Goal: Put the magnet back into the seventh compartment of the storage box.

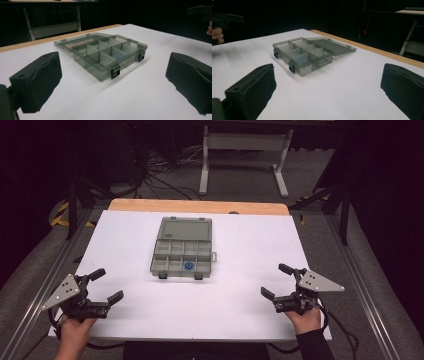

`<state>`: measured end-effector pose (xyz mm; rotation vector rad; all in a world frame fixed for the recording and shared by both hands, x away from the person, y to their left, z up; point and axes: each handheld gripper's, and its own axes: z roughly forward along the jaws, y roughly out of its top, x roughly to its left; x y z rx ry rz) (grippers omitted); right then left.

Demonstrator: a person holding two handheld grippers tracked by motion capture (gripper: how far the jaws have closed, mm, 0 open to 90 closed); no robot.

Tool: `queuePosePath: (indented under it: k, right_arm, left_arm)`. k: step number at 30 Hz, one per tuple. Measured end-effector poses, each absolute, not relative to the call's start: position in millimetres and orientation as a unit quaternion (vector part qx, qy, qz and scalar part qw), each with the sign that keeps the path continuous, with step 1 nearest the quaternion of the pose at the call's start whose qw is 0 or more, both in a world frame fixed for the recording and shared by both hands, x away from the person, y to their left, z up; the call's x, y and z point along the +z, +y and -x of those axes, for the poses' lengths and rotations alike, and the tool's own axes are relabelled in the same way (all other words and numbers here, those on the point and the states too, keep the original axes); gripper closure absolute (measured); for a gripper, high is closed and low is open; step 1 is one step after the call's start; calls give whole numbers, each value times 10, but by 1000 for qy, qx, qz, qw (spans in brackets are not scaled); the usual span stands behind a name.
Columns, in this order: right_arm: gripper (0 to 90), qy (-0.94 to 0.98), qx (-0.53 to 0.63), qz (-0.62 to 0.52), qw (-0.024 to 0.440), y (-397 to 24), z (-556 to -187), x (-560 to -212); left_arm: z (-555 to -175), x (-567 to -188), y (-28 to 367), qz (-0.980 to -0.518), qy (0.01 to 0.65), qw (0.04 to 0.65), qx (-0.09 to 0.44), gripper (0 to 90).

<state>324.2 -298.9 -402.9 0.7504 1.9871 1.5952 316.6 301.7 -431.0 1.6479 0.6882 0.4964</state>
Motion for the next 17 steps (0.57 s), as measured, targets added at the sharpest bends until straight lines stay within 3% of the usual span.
queuePosePath:
  k: [17]
  right_arm:
    - [4,725,576,-283,249,-3058,-3256,-4234]
  left_arm:
    - [-3187,-4336,3065,-700,298,613,211,2]
